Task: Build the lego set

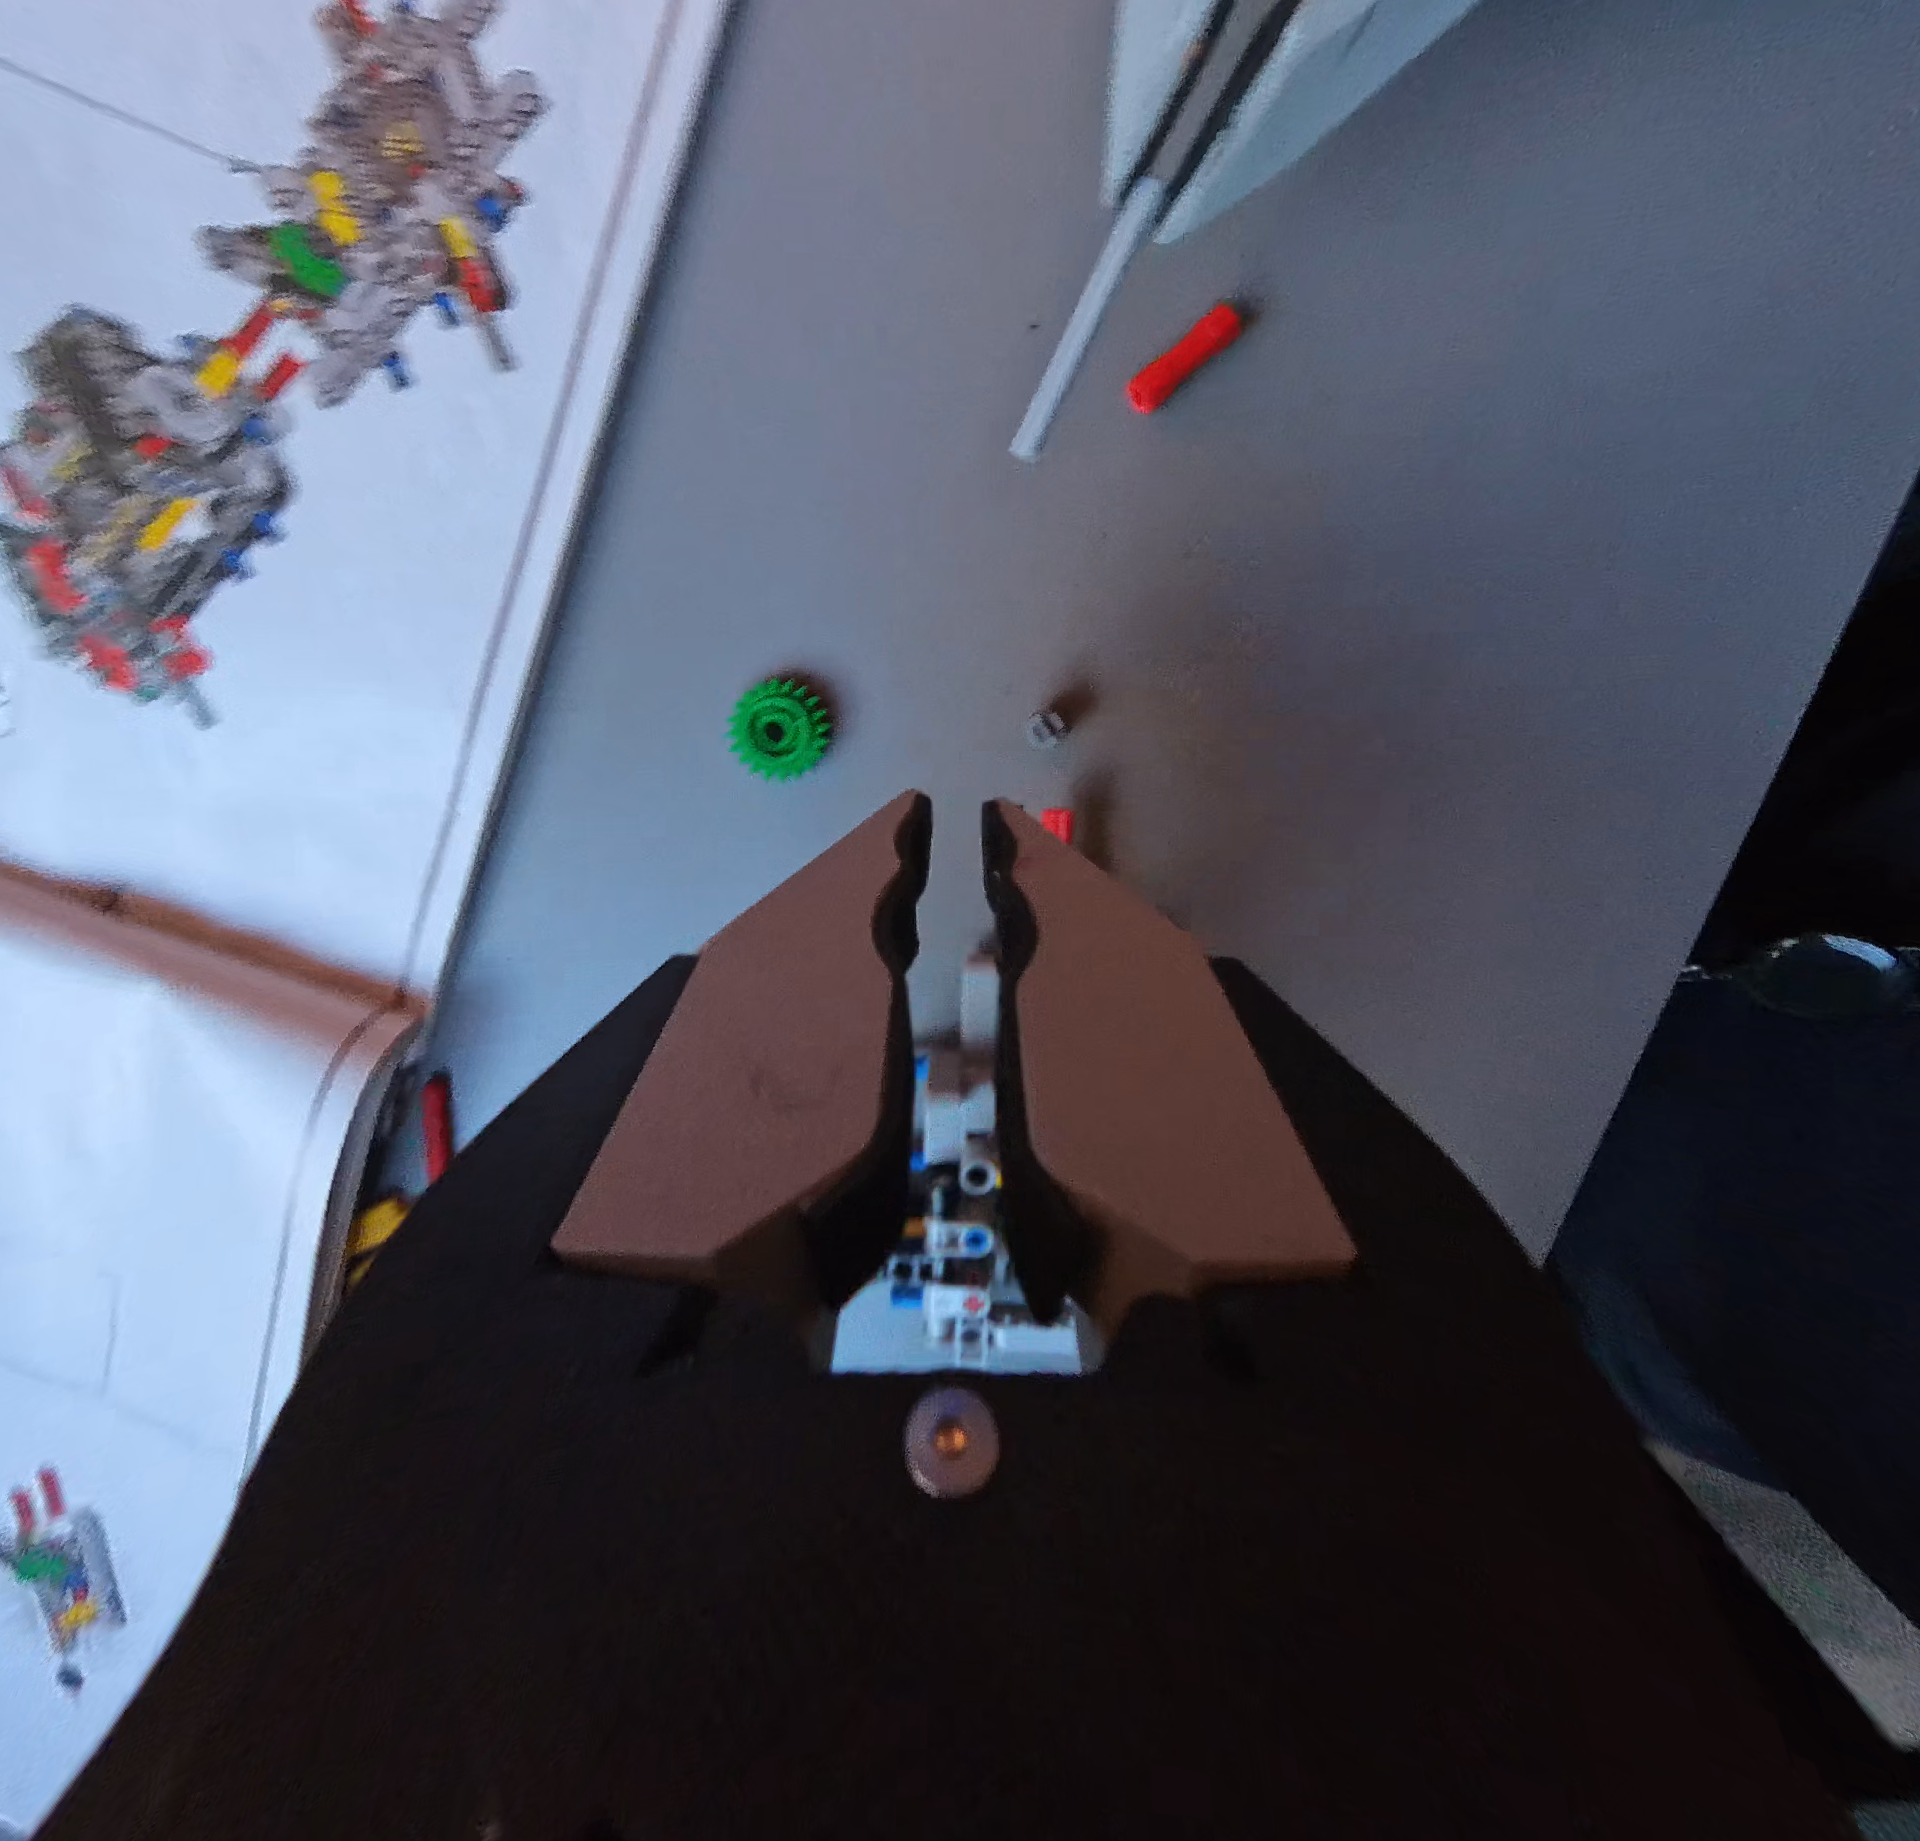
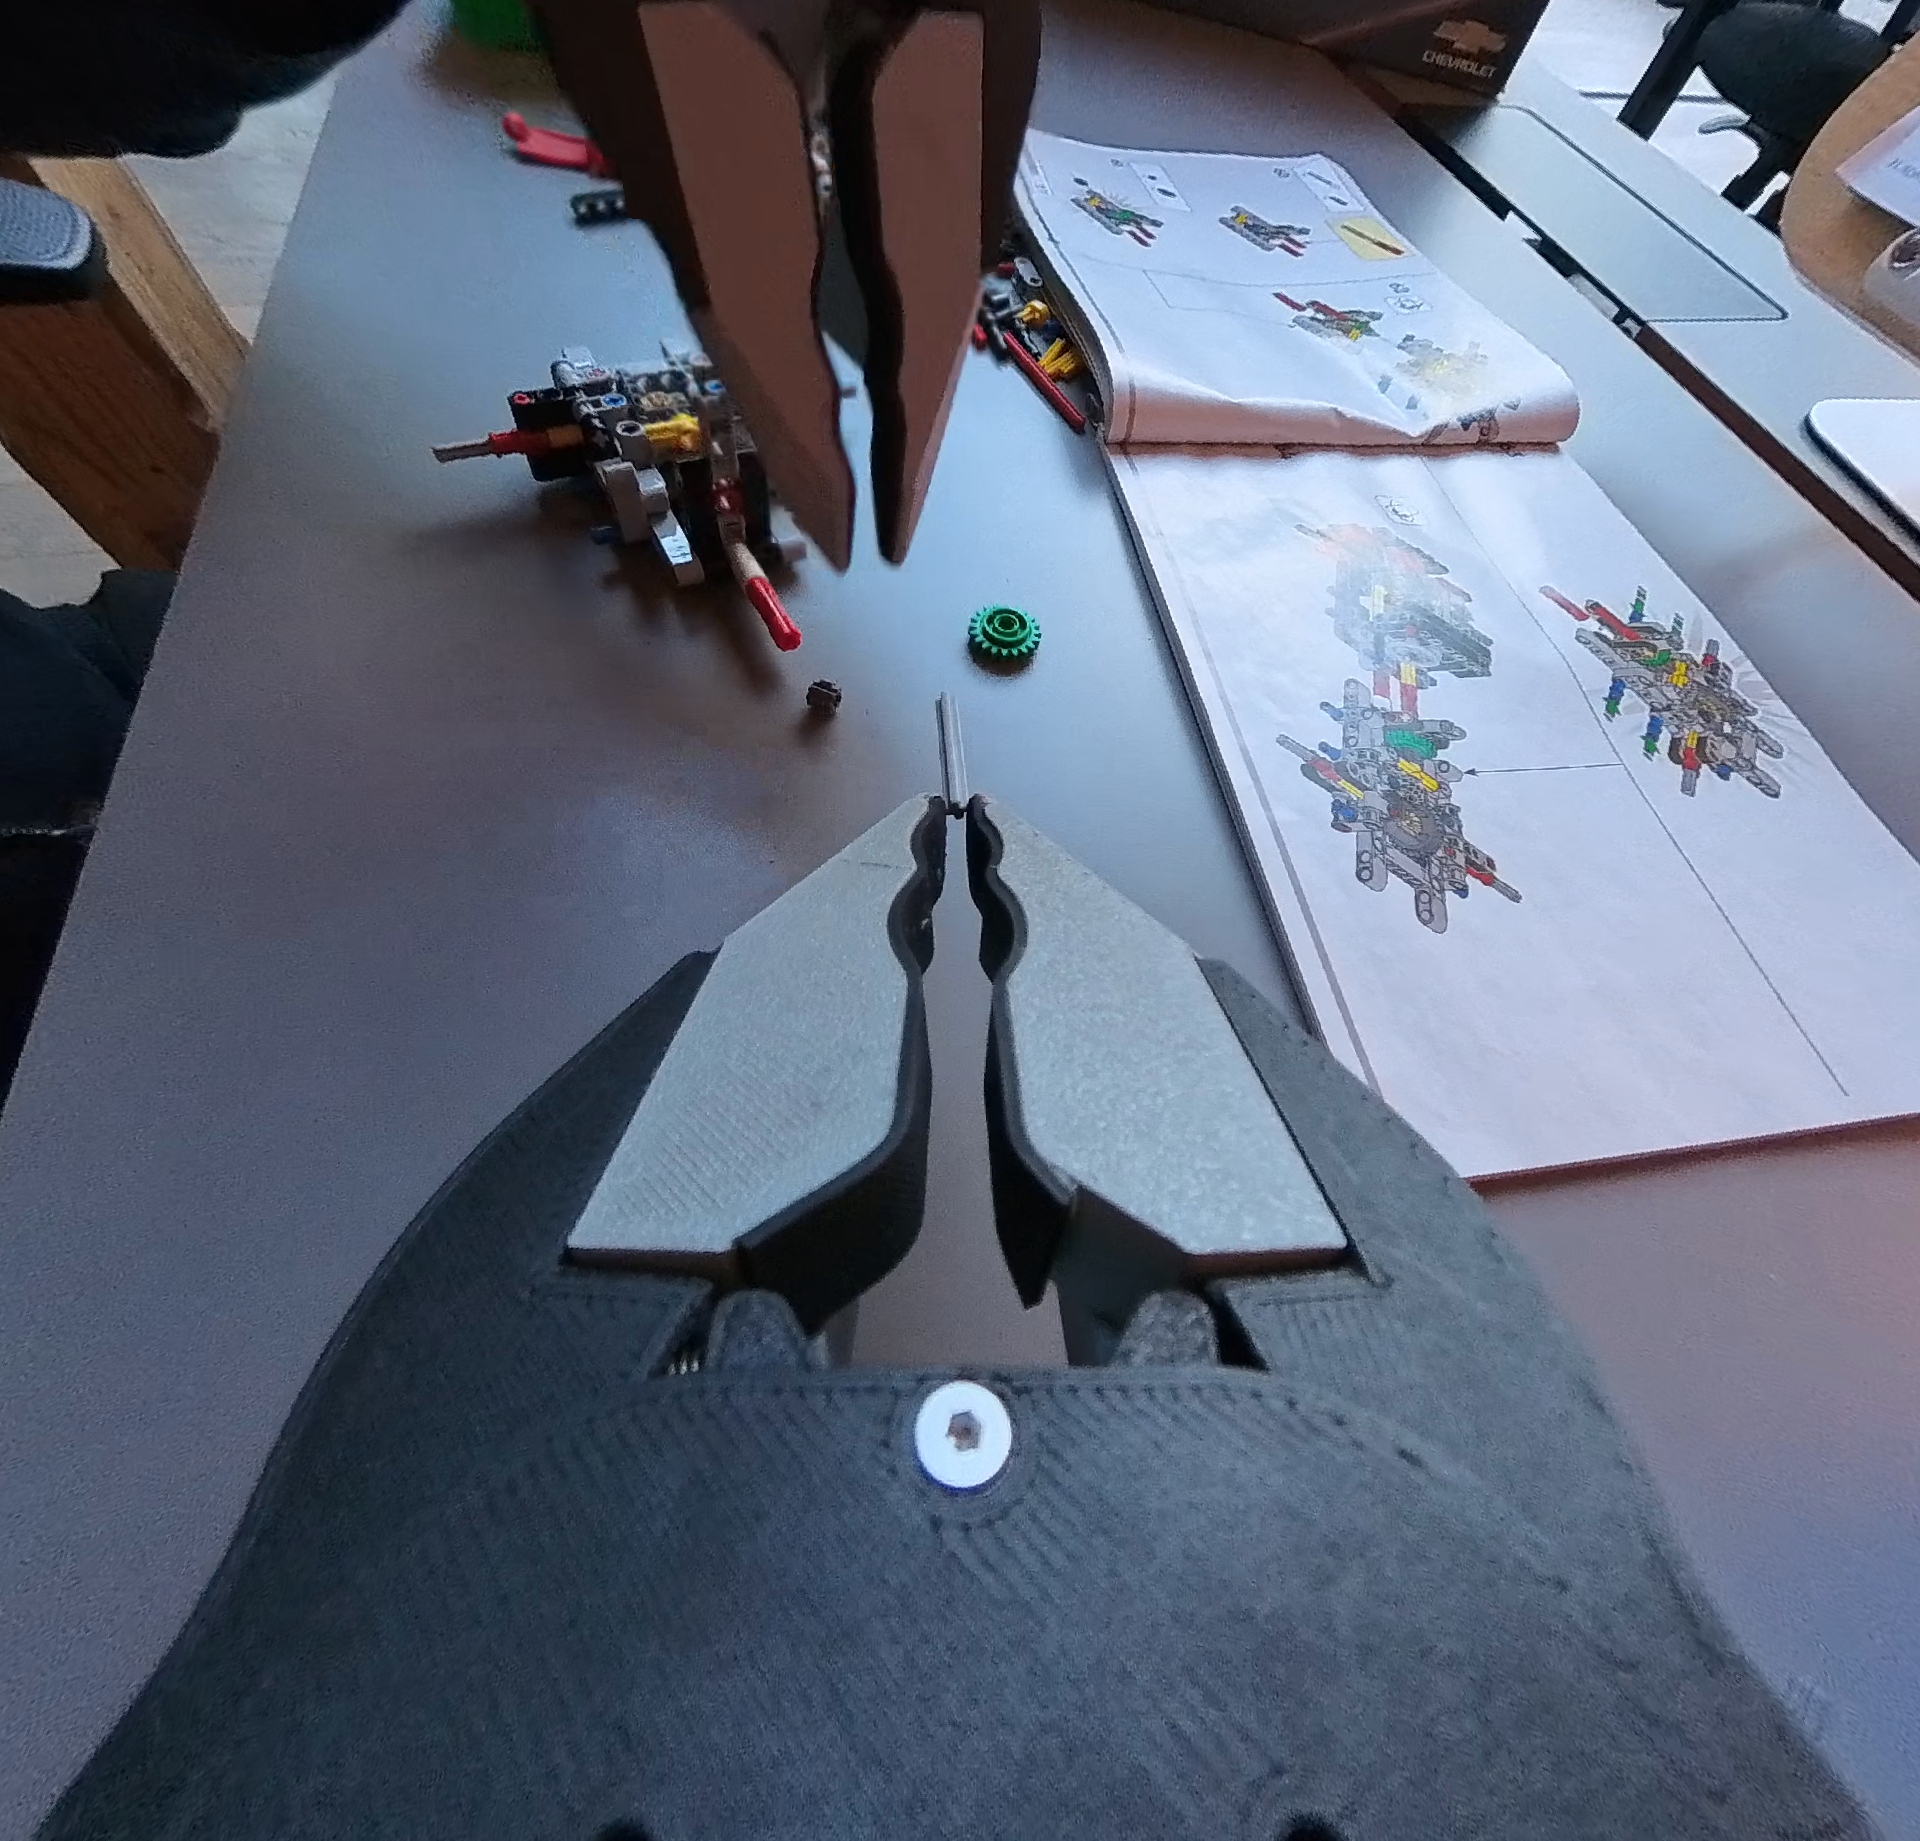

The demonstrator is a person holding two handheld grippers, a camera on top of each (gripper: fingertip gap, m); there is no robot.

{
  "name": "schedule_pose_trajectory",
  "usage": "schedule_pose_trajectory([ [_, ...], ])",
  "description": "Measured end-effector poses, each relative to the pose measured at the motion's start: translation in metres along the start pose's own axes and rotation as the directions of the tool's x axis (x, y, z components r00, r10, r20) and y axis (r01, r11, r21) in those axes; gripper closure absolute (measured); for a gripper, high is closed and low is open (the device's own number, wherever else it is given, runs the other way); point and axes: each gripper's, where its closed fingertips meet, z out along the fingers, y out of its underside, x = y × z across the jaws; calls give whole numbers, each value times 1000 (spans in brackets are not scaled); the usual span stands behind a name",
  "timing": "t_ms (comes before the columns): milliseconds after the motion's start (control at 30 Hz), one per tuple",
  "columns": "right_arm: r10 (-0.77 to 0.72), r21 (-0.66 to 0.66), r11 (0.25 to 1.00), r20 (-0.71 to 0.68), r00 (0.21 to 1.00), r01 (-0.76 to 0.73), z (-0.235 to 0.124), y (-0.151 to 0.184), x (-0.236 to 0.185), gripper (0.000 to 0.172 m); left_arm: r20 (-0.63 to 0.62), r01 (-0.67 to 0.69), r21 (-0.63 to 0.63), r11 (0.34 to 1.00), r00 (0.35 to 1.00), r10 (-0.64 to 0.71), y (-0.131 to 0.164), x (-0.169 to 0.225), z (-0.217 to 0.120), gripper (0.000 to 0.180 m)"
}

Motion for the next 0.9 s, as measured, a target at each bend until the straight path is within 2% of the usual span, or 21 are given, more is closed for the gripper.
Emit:
schedule_pose_trajectory([
  [133, -2, 3, 1000, 5, 1000, 2, 0, -1, -1, 172, 108, 99, 156, 983, 987, -117, 18, -36, -41, 175],
  [233, -6, 0, 1000, 5, 1000, 6, 3, 0, -3, 172, 164, 173, 309, 935, 959, -232, 40, -65, -70, 175],
  [367, -16, 6, 1000, -10, 1000, 16, 5, -1, -2, 172, 179, 215, 459, 862, 928, -327, 66, -84, -83, 174],
  [500, -39, 57, 997, -94, 995, 44, 2, -8, 10, 172, 239, 140, 565, 813, 916, -323, 76, -93, -87, 174],
  [633, -18, 119, 992, -228, 974, 46, -6, -15, 33, 172, 247, 41, 695, 718, 924, -292, 61, -88, -89, 176],
  [767, 13, 111, 994, -311, 950, 23, -8, -9, 53, 172, 355, -108, 692, 714, 912, -205, 52, -84, -86, 179],
  [900, 48, 129, 992, -374, 926, 1, -11, -10, 72, 172, 327, -126, 711, 692, 930, -167, 49, -72, -86, 180],
])
